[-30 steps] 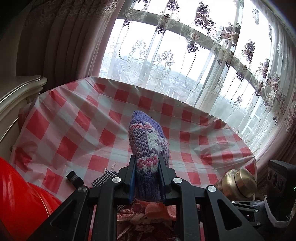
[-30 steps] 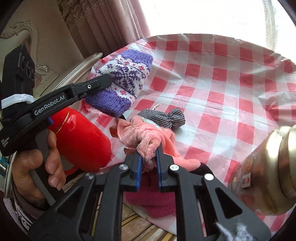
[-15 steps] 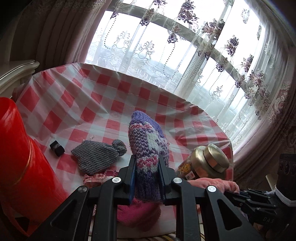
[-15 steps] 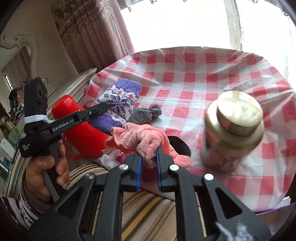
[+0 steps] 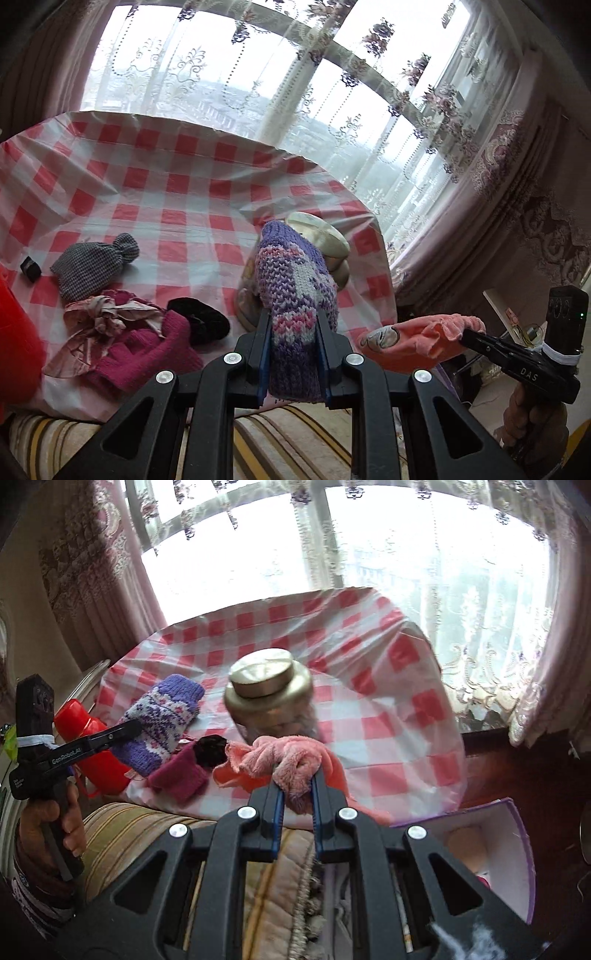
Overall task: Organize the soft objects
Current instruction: 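Carry both items to the box and open the left tool to drop the mitten, then open the right tool to drop the pink towel into the box, then move both tools back over the soft items on the checked table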
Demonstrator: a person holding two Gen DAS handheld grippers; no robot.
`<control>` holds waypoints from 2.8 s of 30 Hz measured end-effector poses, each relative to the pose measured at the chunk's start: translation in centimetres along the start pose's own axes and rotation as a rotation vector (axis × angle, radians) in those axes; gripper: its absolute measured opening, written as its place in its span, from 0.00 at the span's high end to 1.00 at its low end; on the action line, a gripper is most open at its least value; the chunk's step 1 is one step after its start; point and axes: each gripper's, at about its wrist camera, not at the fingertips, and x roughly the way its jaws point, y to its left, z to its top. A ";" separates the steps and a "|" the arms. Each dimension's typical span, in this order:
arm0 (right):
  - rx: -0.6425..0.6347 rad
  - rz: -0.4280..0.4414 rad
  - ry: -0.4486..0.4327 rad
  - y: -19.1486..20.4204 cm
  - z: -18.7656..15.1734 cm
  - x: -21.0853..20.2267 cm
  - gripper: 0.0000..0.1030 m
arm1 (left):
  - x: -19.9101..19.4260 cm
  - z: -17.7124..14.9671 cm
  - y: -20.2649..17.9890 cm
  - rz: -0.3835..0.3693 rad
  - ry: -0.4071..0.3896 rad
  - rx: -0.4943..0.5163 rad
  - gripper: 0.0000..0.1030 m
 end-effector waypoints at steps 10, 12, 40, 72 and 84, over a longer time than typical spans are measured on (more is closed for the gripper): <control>0.129 -0.252 0.039 -10.1 -4.9 -1.9 0.84 | 5.0 -3.2 -8.5 -0.151 0.182 0.125 0.79; 0.153 -0.268 0.049 -11.3 -5.8 -2.1 0.84 | 6.3 -4.0 -10.1 -0.180 0.227 0.152 0.79; 0.253 -0.342 0.118 -17.9 -12.0 -4.4 0.85 | 21.1 -9.9 -26.5 -0.285 0.520 0.511 0.45; 0.001 -0.164 0.343 -6.6 -12.0 -0.2 0.36 | 13.2 -5.8 -12.8 -0.197 0.390 0.190 0.43; -0.159 -0.033 0.289 1.4 -7.3 3.5 0.35 | 8.4 -3.8 -4.3 -0.005 0.267 0.138 0.43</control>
